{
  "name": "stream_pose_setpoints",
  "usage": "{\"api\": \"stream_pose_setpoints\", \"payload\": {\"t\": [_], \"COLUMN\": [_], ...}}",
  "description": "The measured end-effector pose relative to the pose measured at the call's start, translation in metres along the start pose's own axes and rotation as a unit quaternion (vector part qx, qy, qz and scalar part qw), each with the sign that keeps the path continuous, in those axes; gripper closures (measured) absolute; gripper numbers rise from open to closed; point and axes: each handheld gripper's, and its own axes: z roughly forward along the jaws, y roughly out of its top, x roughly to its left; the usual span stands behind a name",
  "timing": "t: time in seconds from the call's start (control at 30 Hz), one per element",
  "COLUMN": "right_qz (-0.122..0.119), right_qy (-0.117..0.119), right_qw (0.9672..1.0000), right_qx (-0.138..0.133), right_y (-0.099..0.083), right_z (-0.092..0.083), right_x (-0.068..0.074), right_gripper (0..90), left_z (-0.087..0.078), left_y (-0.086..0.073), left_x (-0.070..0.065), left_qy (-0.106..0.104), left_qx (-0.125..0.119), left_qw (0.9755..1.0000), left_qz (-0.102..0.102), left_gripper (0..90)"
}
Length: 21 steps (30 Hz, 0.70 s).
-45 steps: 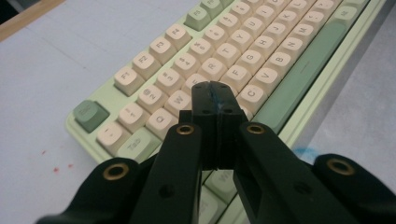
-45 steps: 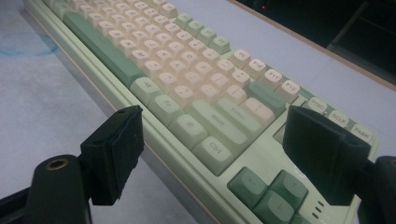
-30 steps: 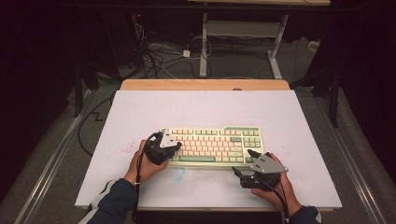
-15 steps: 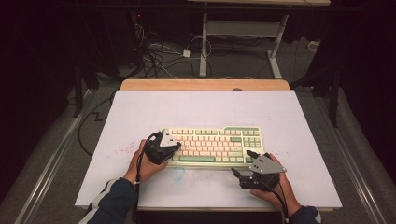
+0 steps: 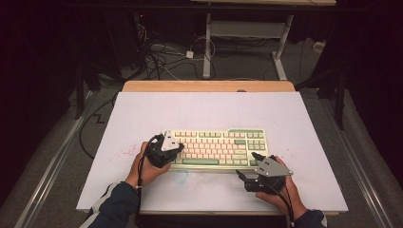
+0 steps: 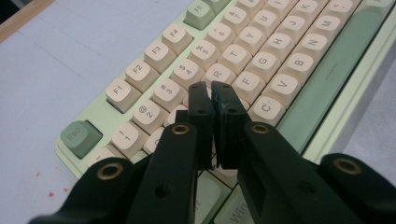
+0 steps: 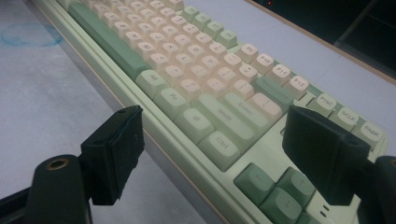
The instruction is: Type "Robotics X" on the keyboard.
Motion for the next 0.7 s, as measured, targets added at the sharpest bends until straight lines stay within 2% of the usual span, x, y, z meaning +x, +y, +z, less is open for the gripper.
{"api": "stream_pose_setpoints", "payload": {"t": [0.27, 0.4, 0.7], "right_qz": [-0.001, 0.000, 0.002], "right_qy": [-0.001, -0.001, -0.004], "right_qw": [1.0000, 1.0000, 1.0000], "right_qx": [-0.001, -0.002, -0.001], "right_y": [0.000, 0.001, 0.000], "right_z": [-0.001, -0.001, -0.002], "right_x": [-0.001, -0.001, -0.002], "right_gripper": [21.7, 21.7, 21.7], "left_z": [-0.004, -0.007, -0.017], "left_y": [0.002, 0.005, 0.008], "left_x": [-0.003, -0.005, -0.017], "left_qy": [-0.004, -0.007, -0.030], "left_qx": [-0.006, -0.016, -0.023], "left_qw": [1.0000, 0.9998, 0.9993], "left_qz": [0.002, 0.000, -0.001], "left_gripper": [84.2, 84.5, 84.8]}}
